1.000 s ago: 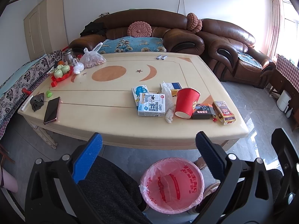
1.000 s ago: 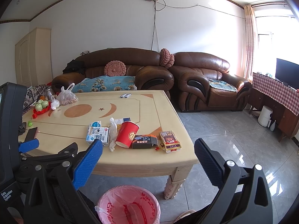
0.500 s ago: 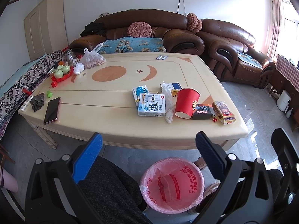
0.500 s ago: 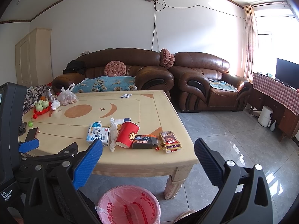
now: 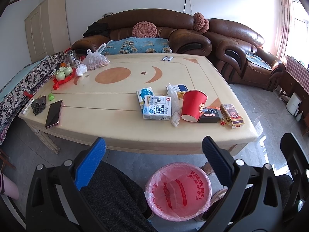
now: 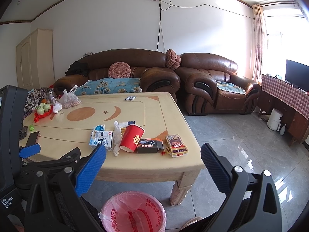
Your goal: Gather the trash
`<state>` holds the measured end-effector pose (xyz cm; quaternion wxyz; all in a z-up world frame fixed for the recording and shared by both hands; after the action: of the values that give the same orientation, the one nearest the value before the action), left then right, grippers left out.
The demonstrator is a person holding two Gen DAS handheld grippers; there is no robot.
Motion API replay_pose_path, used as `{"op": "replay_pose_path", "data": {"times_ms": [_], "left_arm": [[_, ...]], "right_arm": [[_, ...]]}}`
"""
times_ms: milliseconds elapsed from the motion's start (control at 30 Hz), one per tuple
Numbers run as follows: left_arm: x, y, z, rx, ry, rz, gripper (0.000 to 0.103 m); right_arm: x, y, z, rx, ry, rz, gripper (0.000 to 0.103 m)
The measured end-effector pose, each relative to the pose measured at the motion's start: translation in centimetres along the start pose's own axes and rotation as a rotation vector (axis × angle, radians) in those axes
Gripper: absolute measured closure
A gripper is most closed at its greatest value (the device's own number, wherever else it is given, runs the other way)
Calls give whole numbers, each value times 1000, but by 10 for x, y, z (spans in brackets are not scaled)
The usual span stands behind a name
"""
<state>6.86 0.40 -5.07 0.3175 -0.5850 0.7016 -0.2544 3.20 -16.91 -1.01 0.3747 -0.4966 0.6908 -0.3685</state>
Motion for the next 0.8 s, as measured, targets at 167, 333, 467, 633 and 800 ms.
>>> {"op": "replay_pose_path", "data": {"times_ms": [167, 333, 467, 633, 800], "left_arm": [[0, 2, 8, -18, 21, 9, 5], [-6, 11, 22, -45, 45, -9, 5], [-14, 16, 37, -75, 50, -20, 5], [-16, 15, 52, -82, 54, -6, 5], [-13, 5, 66, -71, 81, 40, 5]], "right_arm": [[-4, 1, 3, -12, -24, -3, 7], [0, 1, 9, 3, -51, -32, 7], [4, 2, 21, -10, -75, -51, 7], [16, 4, 39, -5, -80, -76, 7], [28, 5, 66, -62, -112, -82, 7]]}}
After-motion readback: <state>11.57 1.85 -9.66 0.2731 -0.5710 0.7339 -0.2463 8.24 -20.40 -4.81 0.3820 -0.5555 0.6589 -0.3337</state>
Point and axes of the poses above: each gripper's, at about its wrist camera, not at the fingertips, and z roughly the way its jaws point, x to its right, y to its underside, the point moved 10 cm from there along z, roughly the way its jaws point, and after that the axes turned 10 degrees about z, right-handed, at the moved point
